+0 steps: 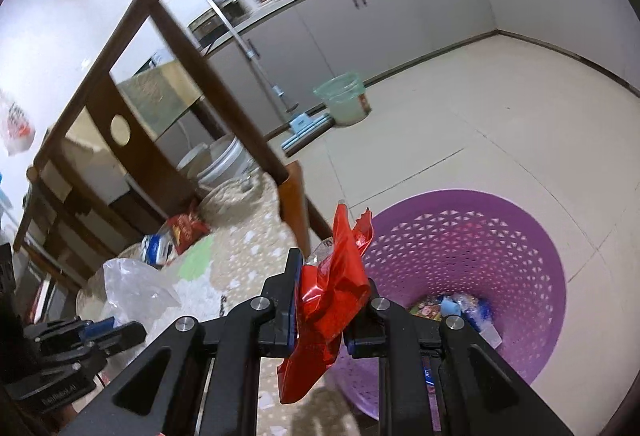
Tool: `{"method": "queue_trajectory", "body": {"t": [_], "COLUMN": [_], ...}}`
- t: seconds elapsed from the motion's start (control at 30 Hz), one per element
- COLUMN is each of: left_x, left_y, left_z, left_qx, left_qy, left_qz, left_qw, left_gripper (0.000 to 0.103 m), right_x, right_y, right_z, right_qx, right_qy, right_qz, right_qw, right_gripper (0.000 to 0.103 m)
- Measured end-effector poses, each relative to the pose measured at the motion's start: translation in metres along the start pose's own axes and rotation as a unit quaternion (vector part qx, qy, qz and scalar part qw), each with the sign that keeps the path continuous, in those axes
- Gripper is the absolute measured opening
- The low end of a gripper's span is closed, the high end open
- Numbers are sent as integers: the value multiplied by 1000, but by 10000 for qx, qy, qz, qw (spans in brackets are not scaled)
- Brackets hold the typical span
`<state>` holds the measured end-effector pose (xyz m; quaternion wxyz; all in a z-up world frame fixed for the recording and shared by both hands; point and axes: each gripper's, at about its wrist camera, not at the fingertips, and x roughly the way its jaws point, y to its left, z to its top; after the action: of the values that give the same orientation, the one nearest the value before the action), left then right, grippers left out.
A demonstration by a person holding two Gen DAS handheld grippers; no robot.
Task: Collect trash
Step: 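Carry the red wrapper and clear bag over the purple basket with both tools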
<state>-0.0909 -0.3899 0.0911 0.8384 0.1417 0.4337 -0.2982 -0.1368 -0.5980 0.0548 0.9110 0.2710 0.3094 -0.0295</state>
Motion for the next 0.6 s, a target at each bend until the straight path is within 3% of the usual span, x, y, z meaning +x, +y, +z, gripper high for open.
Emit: {"method": "queue_trajectory", "body": {"t": [0.6], "left_x": [36], "left_y": [-46], "left_z": [34], "left_qx": [675], "left_qy": [138], "left_qz": [65], "left_qw": [9976], "left_gripper": [15], "right_x": [-9], "right_y": [-39], "right_z": [7], "right_qx": [568], "right_qy": [-81], "right_qz": [-105], "right_qw": [9983], "right_gripper": [18]}}
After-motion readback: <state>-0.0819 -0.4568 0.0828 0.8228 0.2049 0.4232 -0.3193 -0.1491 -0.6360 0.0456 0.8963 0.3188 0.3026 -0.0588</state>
